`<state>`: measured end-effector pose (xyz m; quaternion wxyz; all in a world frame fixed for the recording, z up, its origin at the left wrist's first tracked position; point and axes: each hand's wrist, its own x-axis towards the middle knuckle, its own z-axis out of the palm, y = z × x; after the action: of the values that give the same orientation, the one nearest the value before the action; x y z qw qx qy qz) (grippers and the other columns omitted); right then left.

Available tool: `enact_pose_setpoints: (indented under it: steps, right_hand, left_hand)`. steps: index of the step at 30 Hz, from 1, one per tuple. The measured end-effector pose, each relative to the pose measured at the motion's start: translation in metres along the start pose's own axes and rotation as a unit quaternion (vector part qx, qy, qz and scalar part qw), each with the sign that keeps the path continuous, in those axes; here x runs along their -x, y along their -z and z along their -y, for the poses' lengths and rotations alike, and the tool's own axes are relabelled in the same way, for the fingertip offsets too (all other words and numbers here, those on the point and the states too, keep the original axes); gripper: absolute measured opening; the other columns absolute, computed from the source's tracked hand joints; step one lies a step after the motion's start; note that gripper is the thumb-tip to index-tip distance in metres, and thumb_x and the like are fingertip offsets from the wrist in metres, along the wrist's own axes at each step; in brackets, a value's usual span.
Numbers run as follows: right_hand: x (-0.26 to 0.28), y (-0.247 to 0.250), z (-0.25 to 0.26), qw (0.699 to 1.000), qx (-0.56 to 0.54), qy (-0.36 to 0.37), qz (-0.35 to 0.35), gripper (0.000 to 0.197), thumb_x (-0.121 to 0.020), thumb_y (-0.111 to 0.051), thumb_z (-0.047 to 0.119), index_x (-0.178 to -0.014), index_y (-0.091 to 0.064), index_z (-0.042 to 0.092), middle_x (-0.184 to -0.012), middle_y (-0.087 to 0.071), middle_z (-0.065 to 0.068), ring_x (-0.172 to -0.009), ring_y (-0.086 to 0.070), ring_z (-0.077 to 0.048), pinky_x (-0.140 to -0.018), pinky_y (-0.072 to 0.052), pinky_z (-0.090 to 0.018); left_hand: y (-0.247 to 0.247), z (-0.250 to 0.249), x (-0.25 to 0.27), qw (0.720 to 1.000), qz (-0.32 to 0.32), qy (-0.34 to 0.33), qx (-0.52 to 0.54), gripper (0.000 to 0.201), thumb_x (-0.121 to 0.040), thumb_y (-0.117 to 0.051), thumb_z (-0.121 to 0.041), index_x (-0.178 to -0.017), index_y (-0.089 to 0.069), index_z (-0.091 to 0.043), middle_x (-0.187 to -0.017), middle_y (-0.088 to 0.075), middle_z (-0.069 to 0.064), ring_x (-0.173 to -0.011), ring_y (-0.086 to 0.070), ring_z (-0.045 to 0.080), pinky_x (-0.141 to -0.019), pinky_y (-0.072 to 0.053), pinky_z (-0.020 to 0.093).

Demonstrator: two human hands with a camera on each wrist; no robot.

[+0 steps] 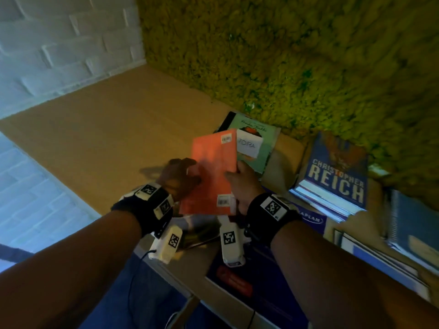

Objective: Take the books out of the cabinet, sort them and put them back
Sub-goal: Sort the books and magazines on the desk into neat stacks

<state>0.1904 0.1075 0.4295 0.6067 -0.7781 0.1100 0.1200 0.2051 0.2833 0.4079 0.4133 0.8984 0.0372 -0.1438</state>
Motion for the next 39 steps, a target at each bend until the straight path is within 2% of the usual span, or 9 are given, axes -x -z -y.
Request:
enact_pose_setpoints:
  steps: [5, 10, 14, 19, 23, 26, 33, 36, 39]
  right_hand:
    - [0.032, 0.035, 0.023, 0.995, -0.036, 0.091, 0.002, 0.017, -0.102, -0.058, 0.023, -0.109, -0.072, 0.016, -0.107, -0.074, -0.005, -0.096, -0.071, -0.021, -0.083, -0.059, -0.039]
    - [0.053, 0.088, 0.026, 0.993, -0.049, 0.109, -0.015, 0.020, -0.103, -0.058, 0.028, -0.111, -0.074, 0.018, -0.119, -0.071, -0.002, -0.110, -0.066, -0.019, -0.088, -0.054, -0.036]
    - [0.058, 0.136, 0.010, 0.983, -0.023, 0.139, -0.122, 0.029, -0.103, -0.060, 0.024, -0.132, -0.057, 0.022, -0.138, -0.057, -0.003, -0.125, -0.057, -0.024, -0.103, -0.050, -0.051]
    - [0.079, 0.195, -0.018, 0.973, -0.211, 0.069, -0.070, 0.027, -0.106, -0.053, 0.020, -0.132, -0.061, 0.016, -0.128, -0.069, -0.010, -0.112, -0.070, -0.028, -0.091, -0.059, -0.049]
    - [0.094, 0.243, -0.043, 0.958, -0.250, 0.074, -0.117, 0.020, -0.103, -0.049, 0.005, -0.115, -0.064, 0.012, -0.108, -0.074, -0.011, -0.092, -0.071, -0.024, -0.077, -0.062, -0.041]
    - [0.107, 0.271, -0.053, 0.954, -0.257, 0.070, -0.141, 0.022, -0.102, -0.047, 0.001, -0.107, -0.064, 0.015, -0.096, -0.073, -0.005, -0.080, -0.070, -0.018, -0.065, -0.058, -0.033]
    - [0.092, 0.243, -0.056, 0.968, -0.231, 0.029, -0.090, 0.024, -0.102, -0.044, -0.001, -0.104, -0.062, 0.015, -0.093, -0.075, -0.002, -0.082, -0.071, -0.018, -0.066, -0.058, -0.032]
    - [0.083, 0.201, -0.057, 0.983, -0.178, -0.025, -0.048, 0.014, -0.102, -0.051, 0.011, -0.112, -0.060, 0.016, -0.108, -0.070, -0.018, -0.091, -0.066, -0.028, -0.078, -0.054, -0.043]
    - [0.081, 0.175, -0.067, 0.991, -0.113, -0.072, 0.006, 0.010, -0.100, -0.057, 0.018, -0.101, -0.066, 0.021, -0.099, -0.072, -0.013, -0.089, -0.068, -0.031, -0.084, -0.057, -0.048]
  left_hand:
    - [-0.018, -0.082, 0.035, 0.975, 0.064, -0.071, 0.202, 0.064, -0.080, -0.054, -0.069, -0.127, -0.059, -0.027, -0.117, -0.067, 0.004, -0.099, -0.066, 0.024, -0.088, -0.054, 0.050]
    - [-0.018, -0.104, 0.039, 0.865, 0.119, -0.089, 0.480, 0.044, -0.094, -0.056, -0.016, -0.135, -0.054, -0.003, -0.125, -0.063, 0.029, -0.101, -0.067, 0.044, -0.086, -0.056, 0.058]
    - [-0.037, -0.117, 0.045, 0.850, 0.152, -0.101, 0.494, 0.036, -0.091, -0.060, -0.016, -0.126, -0.064, -0.010, -0.128, -0.062, 0.027, -0.107, -0.065, 0.045, -0.093, -0.050, 0.062]
    - [-0.085, -0.159, 0.051, 0.826, 0.215, -0.106, 0.511, 0.034, -0.102, -0.043, -0.016, -0.128, -0.064, -0.021, -0.126, -0.065, 0.023, -0.109, -0.065, 0.045, -0.087, -0.053, 0.061]
    - [-0.130, -0.195, 0.052, 0.852, 0.223, -0.090, 0.465, 0.038, -0.095, -0.059, -0.024, -0.131, -0.060, -0.013, -0.120, -0.060, 0.038, -0.095, -0.059, 0.063, -0.080, -0.050, 0.073]
    - [-0.157, -0.214, 0.053, 0.854, 0.236, -0.078, 0.458, 0.040, -0.090, -0.068, -0.029, -0.126, -0.065, -0.013, -0.126, -0.050, 0.047, -0.109, -0.043, 0.074, -0.086, -0.035, 0.084]
    - [-0.138, -0.182, 0.048, 0.914, 0.166, -0.090, 0.358, 0.052, -0.079, -0.076, -0.022, -0.126, -0.062, -0.003, -0.121, -0.067, 0.022, -0.108, -0.066, 0.040, -0.094, -0.052, 0.060]
    - [-0.116, -0.150, 0.047, 0.953, 0.116, -0.046, 0.276, 0.013, -0.090, -0.062, 0.006, -0.099, -0.064, -0.003, -0.085, -0.072, 0.011, -0.075, -0.065, 0.027, -0.060, -0.059, 0.024]
    - [-0.103, -0.111, 0.045, 0.984, 0.120, -0.012, 0.129, 0.013, -0.091, -0.065, -0.001, -0.090, -0.064, -0.015, -0.054, -0.063, -0.005, -0.047, -0.057, 0.011, -0.042, -0.042, 0.018]
